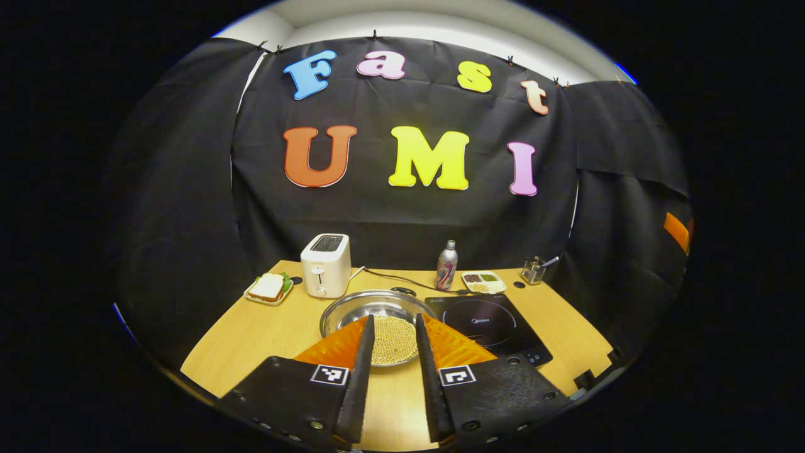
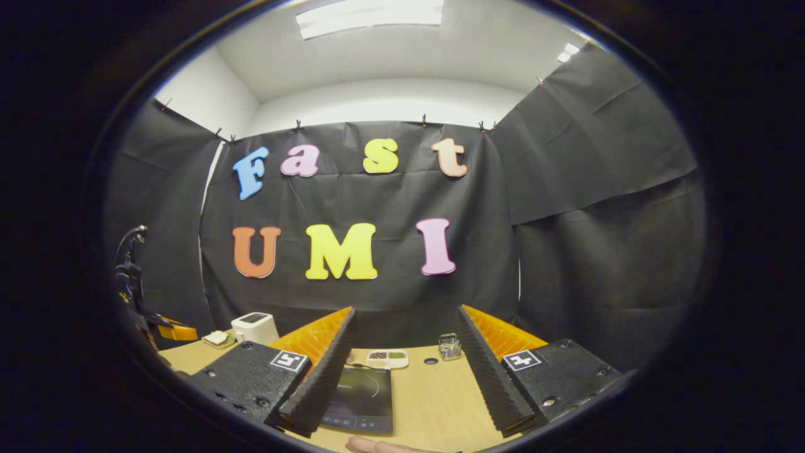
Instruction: First push the handle of the pot to place it horizontally, then grasp the pot with both hands and set it on the induction cooktop.
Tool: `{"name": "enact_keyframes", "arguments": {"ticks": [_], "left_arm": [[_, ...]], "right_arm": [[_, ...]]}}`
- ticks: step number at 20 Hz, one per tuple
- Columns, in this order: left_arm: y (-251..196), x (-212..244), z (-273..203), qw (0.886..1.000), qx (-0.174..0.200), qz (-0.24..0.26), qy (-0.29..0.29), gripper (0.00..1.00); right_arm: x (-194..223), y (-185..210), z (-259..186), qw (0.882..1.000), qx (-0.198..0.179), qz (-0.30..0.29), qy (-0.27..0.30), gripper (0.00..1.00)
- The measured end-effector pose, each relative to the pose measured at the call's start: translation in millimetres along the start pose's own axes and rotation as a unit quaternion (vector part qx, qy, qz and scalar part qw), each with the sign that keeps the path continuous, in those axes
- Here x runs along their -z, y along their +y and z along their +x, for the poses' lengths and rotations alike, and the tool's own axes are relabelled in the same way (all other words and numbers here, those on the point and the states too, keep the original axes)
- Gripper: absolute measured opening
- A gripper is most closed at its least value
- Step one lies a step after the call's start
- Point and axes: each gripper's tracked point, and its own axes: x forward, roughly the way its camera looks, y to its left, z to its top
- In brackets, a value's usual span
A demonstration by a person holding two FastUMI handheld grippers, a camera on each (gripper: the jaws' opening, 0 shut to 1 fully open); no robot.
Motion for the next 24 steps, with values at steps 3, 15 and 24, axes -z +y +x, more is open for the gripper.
{"name": "enact_keyframes", "arguments": {"ticks": [3,15,24], "left_arm": [[4.7,27.0,22.1,0.999,-0.003,0.000,0.037,0.01],[12.4,135.4,89.1,0.984,-0.007,0.001,0.180,0.00],[12.2,172.9,104.7,0.974,-0.006,0.003,0.228,0.00]], "right_arm": [[3.2,3.9,1.3,1.000,-0.004,-0.004,0.004,0.95],[26.5,7.3,16.3,0.999,-0.008,-0.013,0.028,0.96],[35.0,7.2,22.4,0.999,-0.006,-0.016,0.035,0.96]]}}
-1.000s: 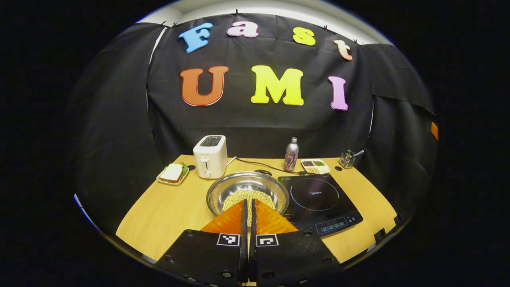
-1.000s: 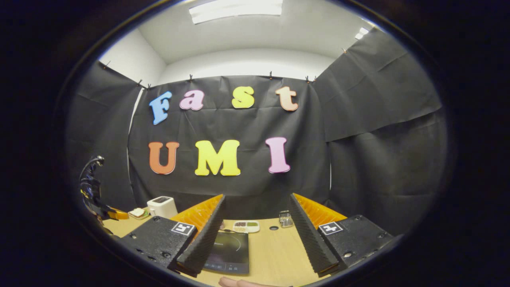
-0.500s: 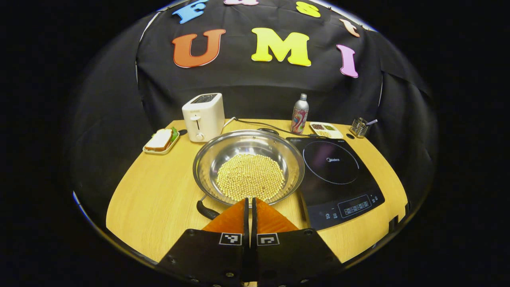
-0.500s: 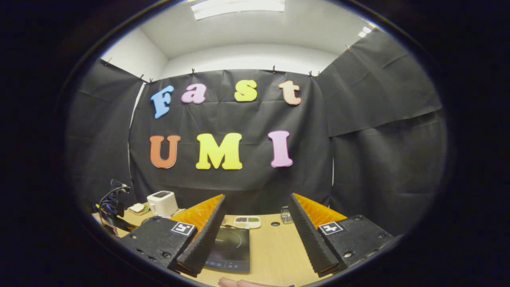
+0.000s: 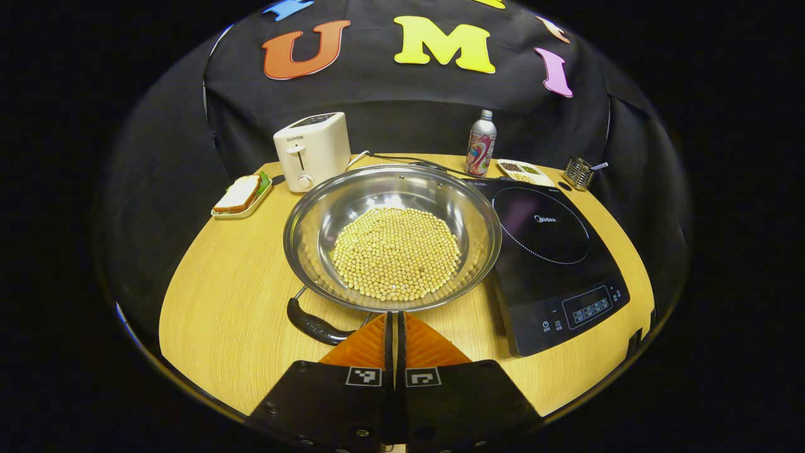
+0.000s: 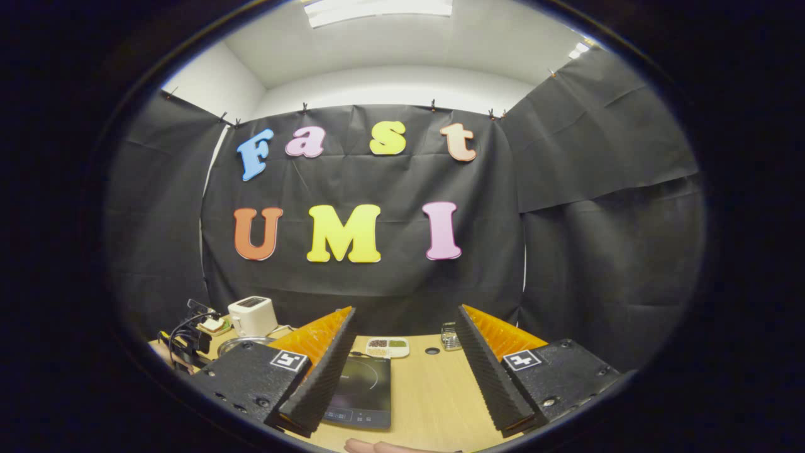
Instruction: First push the handle of the pot to place it horizontally, then grasp the pot with both hands and set it on the induction cooktop.
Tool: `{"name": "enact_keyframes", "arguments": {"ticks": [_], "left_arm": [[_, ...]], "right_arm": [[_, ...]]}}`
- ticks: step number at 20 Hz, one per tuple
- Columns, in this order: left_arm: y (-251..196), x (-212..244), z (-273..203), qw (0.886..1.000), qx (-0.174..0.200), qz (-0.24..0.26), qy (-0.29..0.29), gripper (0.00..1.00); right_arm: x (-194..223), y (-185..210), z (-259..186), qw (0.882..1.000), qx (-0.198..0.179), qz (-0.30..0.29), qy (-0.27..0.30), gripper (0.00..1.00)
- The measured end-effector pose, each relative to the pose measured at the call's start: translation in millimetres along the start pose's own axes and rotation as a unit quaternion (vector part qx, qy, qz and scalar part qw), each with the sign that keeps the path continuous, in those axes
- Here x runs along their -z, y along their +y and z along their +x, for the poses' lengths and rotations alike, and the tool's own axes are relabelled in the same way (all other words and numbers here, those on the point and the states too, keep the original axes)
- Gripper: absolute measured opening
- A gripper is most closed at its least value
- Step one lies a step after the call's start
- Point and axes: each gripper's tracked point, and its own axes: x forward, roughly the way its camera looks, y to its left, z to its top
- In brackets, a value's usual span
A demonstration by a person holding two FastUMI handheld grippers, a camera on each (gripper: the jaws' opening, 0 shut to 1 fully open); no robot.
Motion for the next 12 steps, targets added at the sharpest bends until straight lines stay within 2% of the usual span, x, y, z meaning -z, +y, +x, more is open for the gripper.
{"name": "enact_keyframes", "arguments": {"ticks": [6,9,12], "left_arm": [[13.7,2.0,-1.4,1.000,-0.006,-0.010,0.005,0.00],[14.8,8.7,-3.1,0.999,0.011,-0.028,0.015,0.00],[28.2,8.1,3.5,0.999,-0.007,-0.032,0.011,0.00]], "right_arm": [[4.1,2.2,2.6,1.000,-0.001,0.002,0.005,0.96],[5.0,3.1,4.0,1.000,-0.002,0.003,0.004,0.96],[7.2,6.2,5.6,1.000,-0.003,0.003,0.005,0.96]]}}
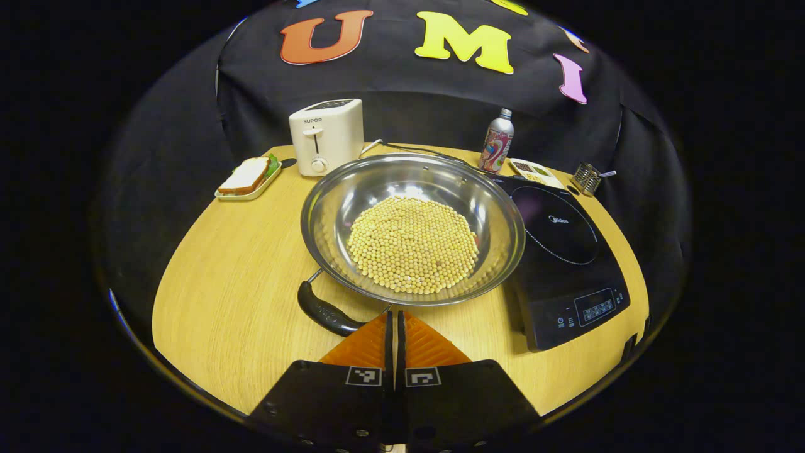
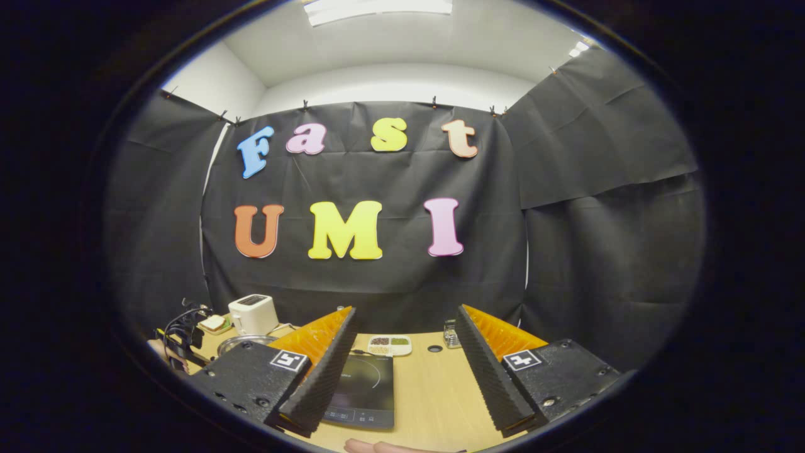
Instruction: First push the handle of the pot to place it horizontally, then grasp the pot with both hands and set it on the induction cooktop.
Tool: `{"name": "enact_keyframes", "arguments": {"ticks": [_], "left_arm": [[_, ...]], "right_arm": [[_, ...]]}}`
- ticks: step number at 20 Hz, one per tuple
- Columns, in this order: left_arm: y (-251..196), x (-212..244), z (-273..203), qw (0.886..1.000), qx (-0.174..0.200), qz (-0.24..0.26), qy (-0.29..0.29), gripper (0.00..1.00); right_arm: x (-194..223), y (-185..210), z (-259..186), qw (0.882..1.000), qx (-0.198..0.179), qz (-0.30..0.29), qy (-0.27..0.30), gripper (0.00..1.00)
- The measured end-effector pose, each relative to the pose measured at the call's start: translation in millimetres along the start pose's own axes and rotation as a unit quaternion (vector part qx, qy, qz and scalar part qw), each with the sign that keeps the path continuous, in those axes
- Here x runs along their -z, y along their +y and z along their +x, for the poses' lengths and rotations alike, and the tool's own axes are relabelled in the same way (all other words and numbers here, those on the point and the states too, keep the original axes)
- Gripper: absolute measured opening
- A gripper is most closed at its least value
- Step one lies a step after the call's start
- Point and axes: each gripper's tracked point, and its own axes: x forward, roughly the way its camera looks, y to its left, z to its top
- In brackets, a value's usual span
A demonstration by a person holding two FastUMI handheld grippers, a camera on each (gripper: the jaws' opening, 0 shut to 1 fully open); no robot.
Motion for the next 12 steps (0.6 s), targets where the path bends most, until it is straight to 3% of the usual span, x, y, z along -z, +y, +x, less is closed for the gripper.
{"name": "enact_keyframes", "arguments": {"ticks": [2,3,4,5,6,7,8,9,10,11,12], "left_arm": [[0.7,1.6,1.3,1.000,0.001,-0.003,0.004,0.00],[2.8,0.1,2.0,1.000,0.002,-0.006,0.004,0.10],[7.3,-0.7,2.4,1.000,0.001,-0.010,0.005,0.00],[11.8,-2.2,2.3,1.000,-0.002,-0.013,0.004,0.10],[17.3,-2.7,3.8,1.000,-0.005,-0.018,0.004,0.00],[23.0,-4.3,4.3,1.000,-0.008,-0.023,0.003,0.10],[30.1,-4.8,5.7,1.000,-0.010,-0.029,0.002,0.10],[36.2,-5.5,6.6,0.999,-0.012,-0.036,0.003,0.00],[41.8,-6.9,7.0,0.999,-0.015,-0.040,0.003,0.00],[46.8,-9.4,9.3,0.999,-0.017,-0.045,0.004,0.10],[51.8,-12.0,11.6,0.999,-0.018,-0.048,0.004,0.00]], "right_arm": [[2.9,3.9,2.5,1.000,-0.003,0.000,0.002,0.96],[2.9,5.3,3.1,1.000,-0.004,-0.001,0.002,0.96],[5.1,6.2,4.7,1.000,-0.004,-0.001,0.002,0.96],[7.3,6.5,6.2,1.000,-0.005,-0.001,0.003,0.96],[9.5,7.8,7.8,1.000,-0.006,0.000,0.005,0.96],[11.8,9.5,8.9,1.000,-0.008,0.000,0.007,0.95],[13.5,10.9,10.2,1.000,-0.010,0.001,0.009,0.95],[14.3,11.9,11.3,1.000,-0.011,0.002,0.011,0.96],[15.9,12.5,12.7,1.000,-0.012,0.003,0.011,0.96],[17.1,14.1,13.9,1.000,-0.014,0.004,0.011,0.95],[17.5,15.5,15.5,1.000,-0.016,0.006,0.010,0.95]]}}
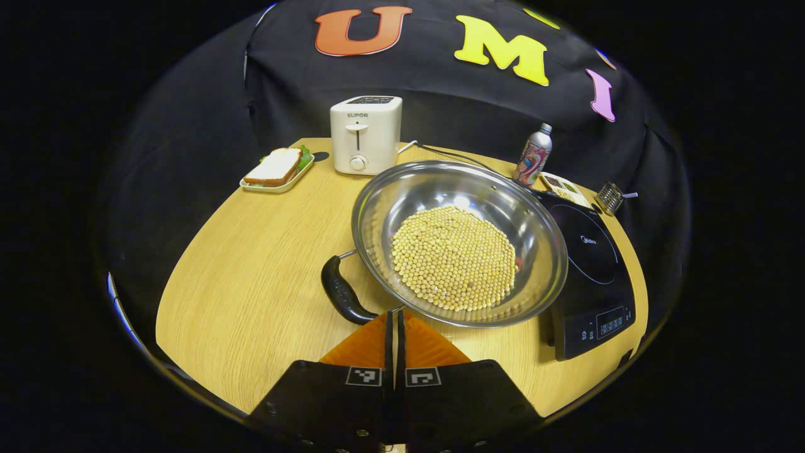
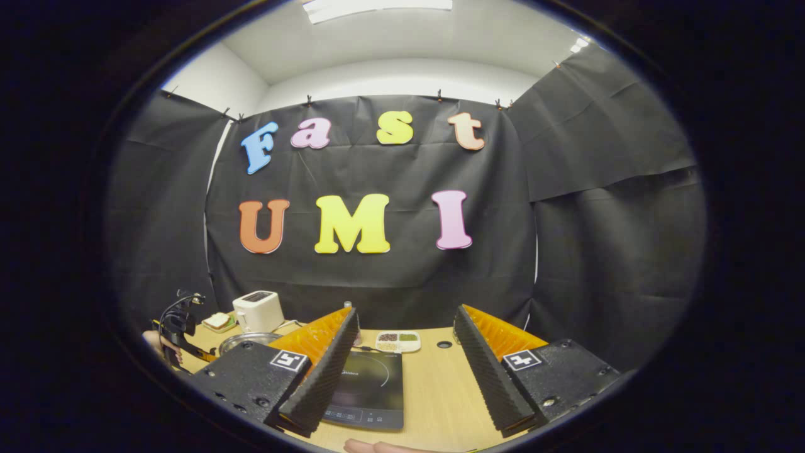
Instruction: First push the handle of the pot to place it horizontally, then grasp the pot with both hands and set it on the induction cooktop.
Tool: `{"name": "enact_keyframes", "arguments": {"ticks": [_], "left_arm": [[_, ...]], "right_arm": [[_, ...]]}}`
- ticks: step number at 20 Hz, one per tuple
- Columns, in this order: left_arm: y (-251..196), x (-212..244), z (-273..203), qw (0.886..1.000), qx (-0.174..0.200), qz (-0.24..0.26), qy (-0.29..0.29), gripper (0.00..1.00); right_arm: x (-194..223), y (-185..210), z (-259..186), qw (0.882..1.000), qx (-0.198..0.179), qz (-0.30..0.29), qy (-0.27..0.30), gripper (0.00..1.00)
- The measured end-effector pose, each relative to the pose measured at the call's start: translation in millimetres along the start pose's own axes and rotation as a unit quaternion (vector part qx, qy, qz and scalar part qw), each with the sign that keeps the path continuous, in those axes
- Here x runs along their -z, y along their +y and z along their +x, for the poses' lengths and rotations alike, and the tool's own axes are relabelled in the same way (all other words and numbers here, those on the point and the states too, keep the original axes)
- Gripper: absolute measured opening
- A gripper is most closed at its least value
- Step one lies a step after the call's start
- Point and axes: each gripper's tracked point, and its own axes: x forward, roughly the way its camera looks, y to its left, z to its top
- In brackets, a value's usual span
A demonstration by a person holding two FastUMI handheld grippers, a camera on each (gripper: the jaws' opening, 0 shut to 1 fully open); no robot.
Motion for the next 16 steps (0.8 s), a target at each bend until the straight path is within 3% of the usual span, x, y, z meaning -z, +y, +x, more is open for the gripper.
{"name": "enact_keyframes", "arguments": {"ticks": [15,16], "left_arm": [[51.5,-47.6,42.6,0.999,-0.035,-0.003,0.008,0.00],[53.2,-50.0,44.3,0.999,-0.036,-0.004,0.007,0.10]], "right_arm": [[9.9,12.7,25.6,1.000,-0.012,0.006,-0.005,0.96],[11.8,12.8,26.7,1.000,-0.011,0.005,-0.004,0.96]]}}
